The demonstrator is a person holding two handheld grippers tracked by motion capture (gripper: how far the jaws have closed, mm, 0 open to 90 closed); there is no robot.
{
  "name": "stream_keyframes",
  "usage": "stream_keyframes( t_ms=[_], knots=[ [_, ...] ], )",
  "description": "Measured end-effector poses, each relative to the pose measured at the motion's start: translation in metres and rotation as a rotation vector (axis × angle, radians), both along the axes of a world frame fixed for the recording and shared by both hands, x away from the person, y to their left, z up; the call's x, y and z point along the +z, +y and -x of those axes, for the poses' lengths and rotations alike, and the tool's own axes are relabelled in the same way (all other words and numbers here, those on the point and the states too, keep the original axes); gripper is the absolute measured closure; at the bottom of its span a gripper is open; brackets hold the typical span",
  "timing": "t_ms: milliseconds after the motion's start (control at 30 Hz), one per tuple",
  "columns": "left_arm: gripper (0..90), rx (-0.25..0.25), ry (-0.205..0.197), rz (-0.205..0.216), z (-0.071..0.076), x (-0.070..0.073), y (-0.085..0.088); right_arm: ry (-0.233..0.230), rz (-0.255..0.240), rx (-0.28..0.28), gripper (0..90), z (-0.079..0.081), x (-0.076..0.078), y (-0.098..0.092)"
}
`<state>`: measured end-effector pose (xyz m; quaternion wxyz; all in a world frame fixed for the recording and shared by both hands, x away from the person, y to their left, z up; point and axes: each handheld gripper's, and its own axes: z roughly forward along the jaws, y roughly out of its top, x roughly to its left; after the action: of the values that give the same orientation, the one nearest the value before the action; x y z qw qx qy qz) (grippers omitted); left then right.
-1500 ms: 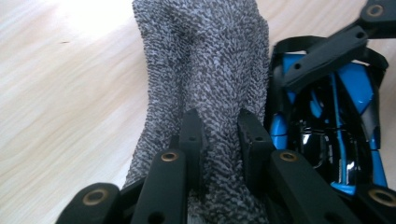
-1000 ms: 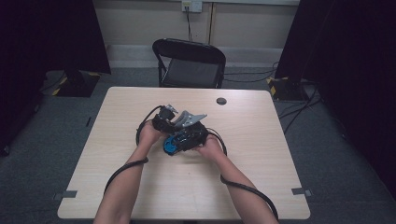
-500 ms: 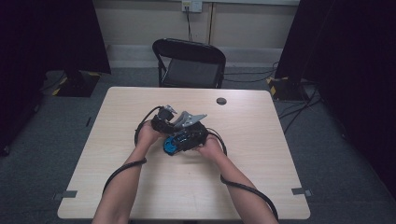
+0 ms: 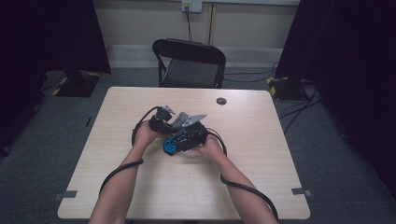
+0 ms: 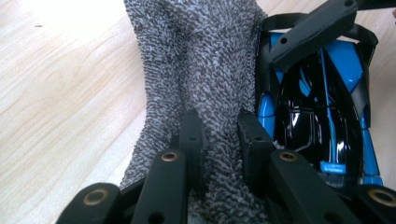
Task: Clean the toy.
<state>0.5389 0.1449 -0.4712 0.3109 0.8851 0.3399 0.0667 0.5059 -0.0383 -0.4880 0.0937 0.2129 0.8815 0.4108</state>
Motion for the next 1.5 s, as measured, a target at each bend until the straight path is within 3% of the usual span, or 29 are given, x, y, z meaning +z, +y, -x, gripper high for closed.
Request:
stream_keyframes(
  t_ms=[400,733,1200,1500],
  knots=[
    [75.0,-0.009,0.004,-0.017,0.003,0.003,0.005,0.001,0.0,-0.001,11.9,0.0,0.0,0.0],
    [74.9,-0.008,0.019,-0.034,0.009,0.004,0.02,0.002,0.0,-0.003,11.9,0.0,0.0,0.0],
    [74.8,0.027,0.031,-0.015,0.023,0.003,0.038,0.001,0.001,-0.006,11.8,0.001,0.0,0.001],
    [74.4,0.076,0.04,0.022,0.039,0.001,0.051,0.002,0.013,-0.01,11.7,0.002,0.001,0.003]
  ],
)
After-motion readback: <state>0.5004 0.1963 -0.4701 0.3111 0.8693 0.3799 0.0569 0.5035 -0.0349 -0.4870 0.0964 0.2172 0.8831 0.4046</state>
